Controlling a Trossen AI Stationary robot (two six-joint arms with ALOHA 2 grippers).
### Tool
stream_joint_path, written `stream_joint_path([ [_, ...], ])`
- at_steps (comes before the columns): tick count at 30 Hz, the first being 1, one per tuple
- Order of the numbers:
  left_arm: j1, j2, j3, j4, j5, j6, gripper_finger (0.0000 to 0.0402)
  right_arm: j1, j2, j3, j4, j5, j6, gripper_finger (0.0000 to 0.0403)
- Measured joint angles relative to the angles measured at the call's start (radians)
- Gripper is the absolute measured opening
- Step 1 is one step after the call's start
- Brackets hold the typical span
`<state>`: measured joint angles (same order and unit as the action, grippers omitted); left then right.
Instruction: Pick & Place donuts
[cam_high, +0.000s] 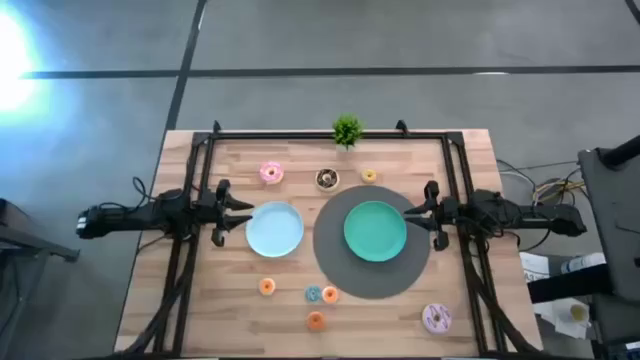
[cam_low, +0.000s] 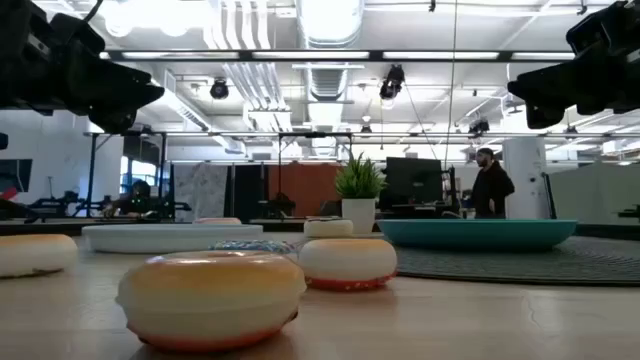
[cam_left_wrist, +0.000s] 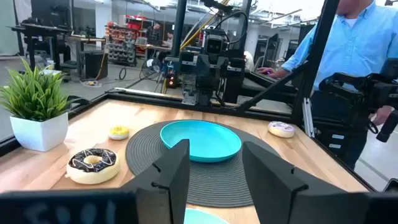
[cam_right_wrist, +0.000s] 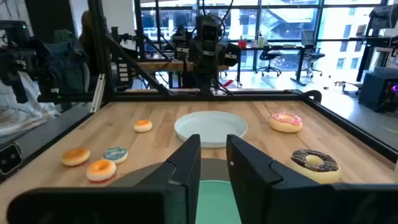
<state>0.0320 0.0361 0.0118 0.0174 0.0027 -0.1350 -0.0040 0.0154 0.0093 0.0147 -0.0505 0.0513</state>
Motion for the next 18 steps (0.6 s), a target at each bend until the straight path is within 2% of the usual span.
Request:
stream_joint_path([
  [11, 0.0, 0.0, 0.0, 0.0, 0.0, 0.0, 0.0123, 0.0, 0.0, 0.0, 0.0, 0.0, 0.0, 0.0086],
  [18, 0.0, 0.0, 0.0, 0.0, 0.0, 0.0, 0.0123, 0.0, 0.0, 0.0, 0.0, 0.0, 0.0, 0.008],
])
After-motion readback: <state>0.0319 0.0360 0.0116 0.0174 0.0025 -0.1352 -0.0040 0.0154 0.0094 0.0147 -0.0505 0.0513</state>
